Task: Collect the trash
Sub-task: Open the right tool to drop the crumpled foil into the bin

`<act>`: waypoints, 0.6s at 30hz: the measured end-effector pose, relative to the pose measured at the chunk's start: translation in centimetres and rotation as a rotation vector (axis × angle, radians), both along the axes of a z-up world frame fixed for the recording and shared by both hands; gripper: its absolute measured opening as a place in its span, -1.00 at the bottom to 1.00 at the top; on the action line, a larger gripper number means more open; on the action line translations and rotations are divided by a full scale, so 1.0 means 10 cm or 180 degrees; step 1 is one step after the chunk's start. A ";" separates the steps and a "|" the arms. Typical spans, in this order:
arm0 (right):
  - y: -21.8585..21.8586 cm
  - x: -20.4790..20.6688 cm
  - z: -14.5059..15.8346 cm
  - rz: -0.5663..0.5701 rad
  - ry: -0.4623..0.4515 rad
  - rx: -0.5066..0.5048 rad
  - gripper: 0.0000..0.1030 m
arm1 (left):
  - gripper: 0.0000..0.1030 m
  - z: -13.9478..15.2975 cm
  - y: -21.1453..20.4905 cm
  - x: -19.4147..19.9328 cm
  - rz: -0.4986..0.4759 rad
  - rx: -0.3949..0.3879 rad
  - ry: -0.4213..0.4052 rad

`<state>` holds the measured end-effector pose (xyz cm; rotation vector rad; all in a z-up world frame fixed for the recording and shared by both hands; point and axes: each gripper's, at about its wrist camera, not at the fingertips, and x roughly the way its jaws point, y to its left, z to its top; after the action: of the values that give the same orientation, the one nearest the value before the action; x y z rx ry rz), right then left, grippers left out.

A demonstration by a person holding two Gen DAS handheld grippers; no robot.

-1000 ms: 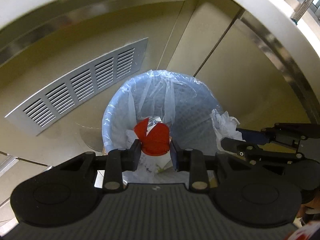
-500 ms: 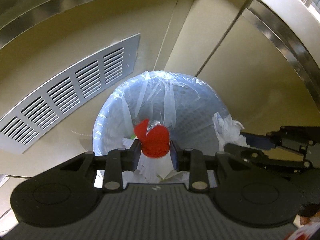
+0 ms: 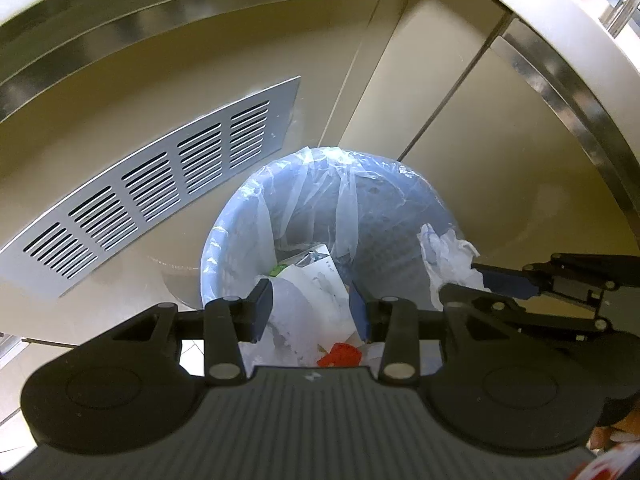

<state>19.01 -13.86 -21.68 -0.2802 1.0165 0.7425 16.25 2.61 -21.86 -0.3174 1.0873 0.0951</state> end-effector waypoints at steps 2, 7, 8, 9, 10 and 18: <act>0.01 0.00 0.00 0.0001 0.0003 0.0005 -0.53 | -0.27 0.02 0.00 -0.02 0.0002 -0.0007 -0.0011; 0.04 0.01 -0.01 0.0003 0.0008 0.0016 -0.53 | -0.27 0.05 0.02 -0.04 0.0009 0.0001 -0.0041; 0.04 0.01 -0.01 0.0000 0.0015 0.0016 -0.53 | -0.27 0.06 0.03 -0.04 0.0010 0.0005 -0.0047; 0.05 0.01 -0.02 -0.0004 0.0024 0.0015 -0.53 | -0.27 0.06 0.03 -0.04 0.0010 0.0008 -0.0054; 0.05 0.02 -0.02 -0.0008 0.0032 0.0013 -0.53 | -0.27 0.07 0.03 -0.04 0.0012 0.0013 -0.0059; 0.09 0.06 -0.09 -0.0051 0.0106 -0.0020 -0.52 | -0.27 0.09 0.06 -0.07 0.0039 0.0018 -0.0072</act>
<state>19.60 -12.96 -22.62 -0.2655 1.0515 0.7317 15.54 3.26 -21.00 -0.3194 1.0626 0.1051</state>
